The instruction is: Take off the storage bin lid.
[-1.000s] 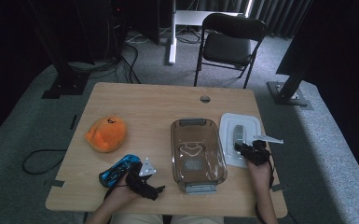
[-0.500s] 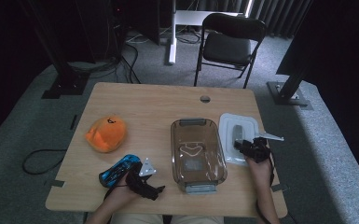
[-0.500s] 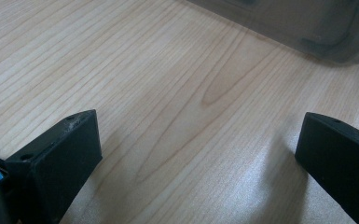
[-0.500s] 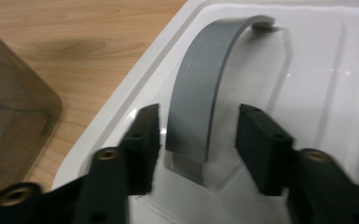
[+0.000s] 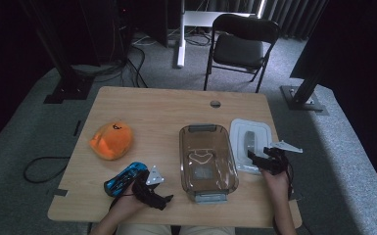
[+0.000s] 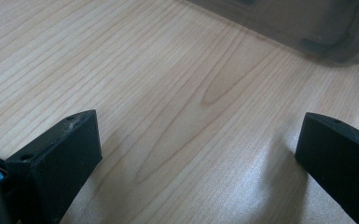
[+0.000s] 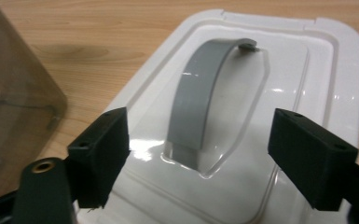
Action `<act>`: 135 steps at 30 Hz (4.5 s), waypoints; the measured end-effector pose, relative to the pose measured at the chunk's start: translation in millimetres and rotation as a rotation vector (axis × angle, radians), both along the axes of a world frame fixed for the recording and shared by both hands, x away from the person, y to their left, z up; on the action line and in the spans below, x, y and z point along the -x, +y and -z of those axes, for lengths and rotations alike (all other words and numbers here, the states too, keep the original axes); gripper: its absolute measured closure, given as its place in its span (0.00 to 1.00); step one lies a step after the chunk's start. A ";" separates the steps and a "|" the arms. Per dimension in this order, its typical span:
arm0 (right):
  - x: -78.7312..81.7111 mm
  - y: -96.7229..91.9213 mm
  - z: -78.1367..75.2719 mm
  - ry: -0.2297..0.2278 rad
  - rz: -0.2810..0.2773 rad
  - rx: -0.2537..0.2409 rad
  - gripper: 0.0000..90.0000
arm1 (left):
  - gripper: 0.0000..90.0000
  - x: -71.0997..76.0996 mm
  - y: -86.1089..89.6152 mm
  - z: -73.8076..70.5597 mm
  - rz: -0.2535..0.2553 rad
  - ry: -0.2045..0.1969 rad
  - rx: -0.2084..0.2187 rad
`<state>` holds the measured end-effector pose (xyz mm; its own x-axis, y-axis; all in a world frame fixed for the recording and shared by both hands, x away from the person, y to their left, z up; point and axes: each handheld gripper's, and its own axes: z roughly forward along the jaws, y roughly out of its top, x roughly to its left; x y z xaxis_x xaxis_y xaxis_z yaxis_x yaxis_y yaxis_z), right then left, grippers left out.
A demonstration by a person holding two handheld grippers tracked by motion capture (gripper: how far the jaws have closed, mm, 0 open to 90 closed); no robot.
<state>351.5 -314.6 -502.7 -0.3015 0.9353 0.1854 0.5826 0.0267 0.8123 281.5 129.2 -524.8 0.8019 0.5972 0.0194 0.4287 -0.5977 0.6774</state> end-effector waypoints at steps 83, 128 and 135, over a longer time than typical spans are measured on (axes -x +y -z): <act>55.6 126.6 16.1 -0.030 -0.374 0.072 0.14 | 0.01 -48.2 155.4 -74.5 -0.395 -0.199 0.099; 67.4 87.5 18.2 0.014 -0.372 0.071 0.15 | 0.01 -96.8 196.2 -67.4 -0.392 -0.058 0.109; 70.6 83.7 18.9 0.021 -0.376 0.088 0.15 | 0.01 -101.6 191.2 -56.5 -0.381 -0.054 0.070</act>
